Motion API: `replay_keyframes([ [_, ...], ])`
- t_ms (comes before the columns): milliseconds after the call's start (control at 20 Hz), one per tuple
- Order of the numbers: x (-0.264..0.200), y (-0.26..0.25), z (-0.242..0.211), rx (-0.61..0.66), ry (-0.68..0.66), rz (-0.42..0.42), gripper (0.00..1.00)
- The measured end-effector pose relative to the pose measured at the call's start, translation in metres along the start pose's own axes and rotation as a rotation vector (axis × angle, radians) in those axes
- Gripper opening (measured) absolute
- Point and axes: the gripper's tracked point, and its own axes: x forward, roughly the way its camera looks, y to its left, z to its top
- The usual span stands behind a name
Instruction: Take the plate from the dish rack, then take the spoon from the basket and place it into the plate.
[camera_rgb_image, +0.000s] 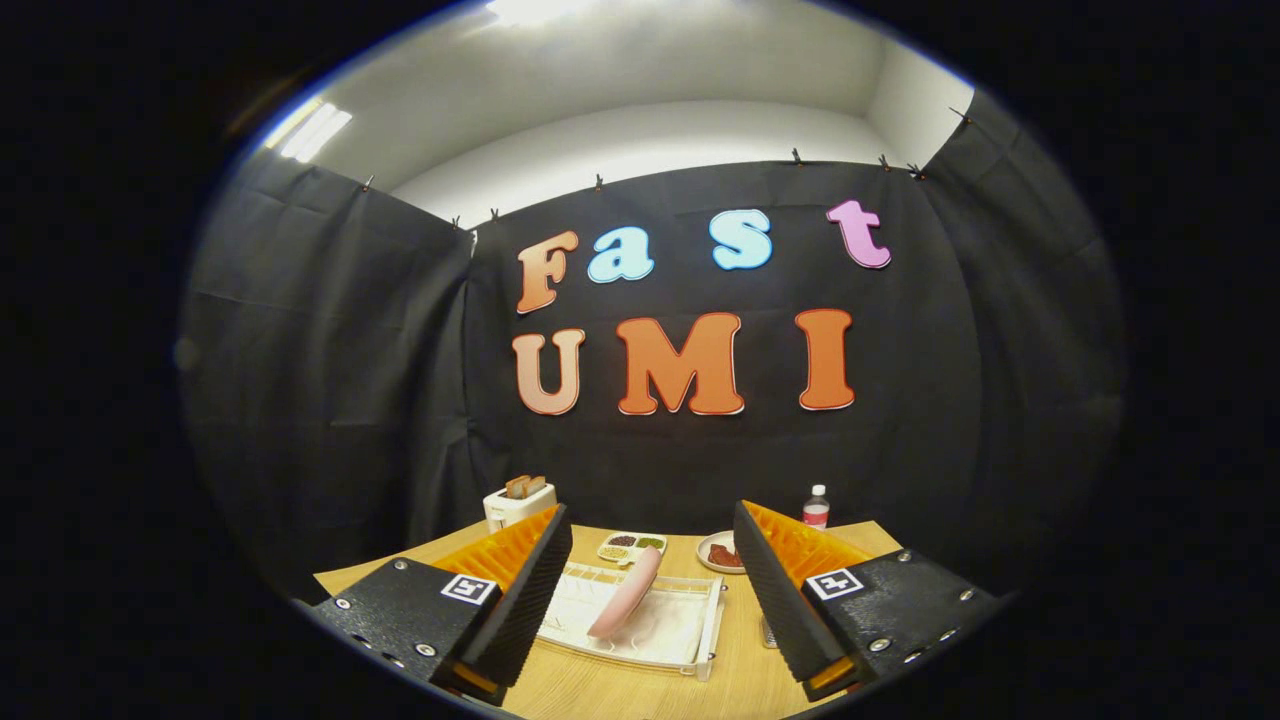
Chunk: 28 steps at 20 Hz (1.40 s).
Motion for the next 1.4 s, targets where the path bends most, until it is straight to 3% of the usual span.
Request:
replay_keyframes([
  [350,0.023,0.006,-0.011,0.011,0.051,0.014,0.97],
  [600,0.029,0.003,0.006,0.002,-0.069,0.004,0.96],
  [700,0.039,0.003,-0.004,-0.024,-0.021,-0.007,0.97],
  [1000,0.086,0.032,-0.02,-0.026,0.193,0.062,0.97],
  [1400,0.129,0.016,-0.066,0.009,0.42,0.02,0.97],
])
